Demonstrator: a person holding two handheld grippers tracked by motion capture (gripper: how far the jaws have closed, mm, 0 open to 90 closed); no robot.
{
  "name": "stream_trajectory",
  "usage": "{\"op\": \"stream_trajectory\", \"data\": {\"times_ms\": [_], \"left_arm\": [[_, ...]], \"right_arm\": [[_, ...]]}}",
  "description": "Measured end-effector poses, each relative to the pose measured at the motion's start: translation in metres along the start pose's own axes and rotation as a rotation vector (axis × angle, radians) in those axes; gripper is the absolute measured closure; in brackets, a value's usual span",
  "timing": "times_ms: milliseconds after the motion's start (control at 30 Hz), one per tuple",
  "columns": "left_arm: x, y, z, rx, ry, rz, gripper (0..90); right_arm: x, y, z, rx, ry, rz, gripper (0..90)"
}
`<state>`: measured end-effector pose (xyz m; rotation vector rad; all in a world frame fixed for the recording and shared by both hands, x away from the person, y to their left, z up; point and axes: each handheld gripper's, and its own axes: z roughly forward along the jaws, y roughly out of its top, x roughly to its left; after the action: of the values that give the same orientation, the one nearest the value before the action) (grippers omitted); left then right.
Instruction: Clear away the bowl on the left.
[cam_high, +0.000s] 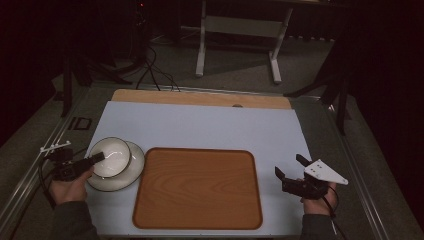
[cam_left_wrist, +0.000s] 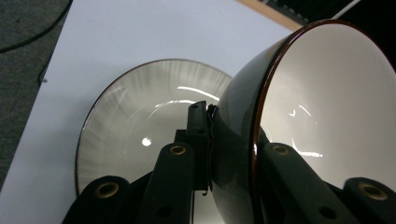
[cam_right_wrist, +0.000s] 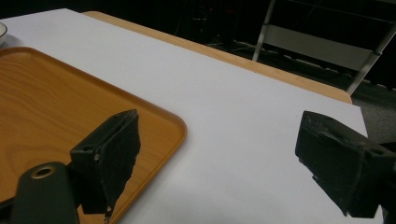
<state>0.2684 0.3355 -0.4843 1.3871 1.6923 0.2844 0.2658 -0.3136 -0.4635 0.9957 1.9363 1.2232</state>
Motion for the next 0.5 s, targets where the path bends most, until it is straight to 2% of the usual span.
{"op": "stream_trajectory", "data": {"times_ms": [267, 500], "left_arm": [[-0.009, 0.004, -0.006, -0.037, -0.042, 0.017, 81.3], [-0.014, 0.007, -0.008, -0.045, -0.051, 0.019, 81.3]], "right_arm": [[0.000, 0.000, 0.000, -0.004, 0.001, 0.003, 13.6], [0.000, 0.000, 0.000, -0.004, 0.002, 0.002, 13.6]]}}
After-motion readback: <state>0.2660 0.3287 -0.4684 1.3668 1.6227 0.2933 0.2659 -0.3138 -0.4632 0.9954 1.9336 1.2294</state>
